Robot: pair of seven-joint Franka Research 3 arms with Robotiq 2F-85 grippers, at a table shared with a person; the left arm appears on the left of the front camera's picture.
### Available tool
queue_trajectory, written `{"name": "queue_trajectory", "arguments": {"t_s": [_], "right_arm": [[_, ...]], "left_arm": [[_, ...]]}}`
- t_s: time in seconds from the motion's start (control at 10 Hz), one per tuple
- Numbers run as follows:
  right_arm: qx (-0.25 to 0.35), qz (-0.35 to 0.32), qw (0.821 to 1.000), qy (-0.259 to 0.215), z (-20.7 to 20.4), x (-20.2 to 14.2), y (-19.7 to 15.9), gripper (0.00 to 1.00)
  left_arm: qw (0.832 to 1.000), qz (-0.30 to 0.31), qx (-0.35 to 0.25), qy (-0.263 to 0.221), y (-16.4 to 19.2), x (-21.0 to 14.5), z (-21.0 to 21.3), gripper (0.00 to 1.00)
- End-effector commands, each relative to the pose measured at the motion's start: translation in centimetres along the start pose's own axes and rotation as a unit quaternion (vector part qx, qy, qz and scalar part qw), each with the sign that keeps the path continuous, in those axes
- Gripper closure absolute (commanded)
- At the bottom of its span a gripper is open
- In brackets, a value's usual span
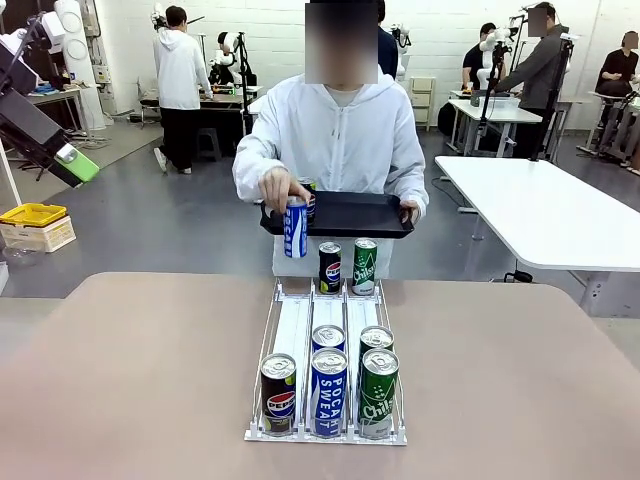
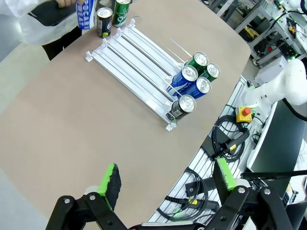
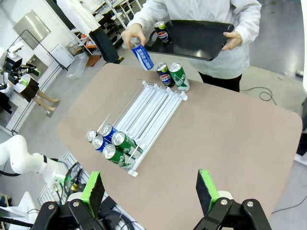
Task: Retrieve and hand over the desired beverage to the person.
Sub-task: Pick up another can of the same type that the person held from the Automatic Can Dispenser.
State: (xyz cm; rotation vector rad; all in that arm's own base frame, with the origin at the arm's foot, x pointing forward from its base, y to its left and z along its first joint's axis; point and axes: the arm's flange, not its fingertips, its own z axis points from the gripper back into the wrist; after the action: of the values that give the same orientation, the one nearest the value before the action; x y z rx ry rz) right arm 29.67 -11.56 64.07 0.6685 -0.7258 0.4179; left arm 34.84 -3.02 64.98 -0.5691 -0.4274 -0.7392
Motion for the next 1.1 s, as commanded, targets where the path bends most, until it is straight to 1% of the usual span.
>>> {"name": "queue_trajectory", "arguments": {"t_s": [0.0, 0.3, 0.4, 0.5, 0.6, 0.7, 0.8, 0.9, 1.0], "right_arm": [[0.017, 0.006, 1.0, -0.013, -0.1, 0.2, 0.0, 0.0], [0.017, 0.006, 1.0, -0.013, -0.1, 0.2, 0.0, 0.0], [0.017, 0.006, 1.0, -0.013, -0.1, 0.2, 0.0, 0.0], [0.017, 0.006, 1.0, -0.013, -0.1, 0.2, 0.0, 0.0], [0.017, 0.006, 1.0, -0.013, -0.1, 0.2, 0.0, 0.0], [0.017, 0.006, 1.0, -0.013, -0.1, 0.2, 0.0, 0.0], [0.017, 0.006, 1.0, -0.013, -0.1, 0.2, 0.0, 0.0], [0.017, 0.006, 1.0, -0.013, -0.1, 0.2, 0.0, 0.0], [0.017, 0.006, 1.0, -0.013, -0.1, 0.2, 0.0, 0.0]], "left_arm": [[1.0, -0.006, -0.006, 0.0, 0.1, 0.0, 0.0, 0.0], [1.0, 0.0, 0.0, 0.0, 0.0, 0.0, 0.0, 0.0], [0.998, -0.034, 0.009, 0.047, -1.8, 2.1, -1.9, 0.0], [0.992, -0.06, 0.064, 0.095, -4.6, 4.3, -4.4, 0.0], [0.979, -0.093, 0.106, 0.146, -7.6, 6.2, -7.3, 0.0], [0.966, -0.105, 0.131, 0.197, -10.1, 7.9, -10.3, 0.0], [0.957, -0.089, 0.126, 0.247, -12.3, 10.2, -13.6, 0.0], [0.954, -0.047, 0.111, 0.273, -13.5, 12.1, -16.6, 0.0], [0.954, 0.008, 0.115, 0.278, -15.0, 13.7, -19.7, 0.0]]}}
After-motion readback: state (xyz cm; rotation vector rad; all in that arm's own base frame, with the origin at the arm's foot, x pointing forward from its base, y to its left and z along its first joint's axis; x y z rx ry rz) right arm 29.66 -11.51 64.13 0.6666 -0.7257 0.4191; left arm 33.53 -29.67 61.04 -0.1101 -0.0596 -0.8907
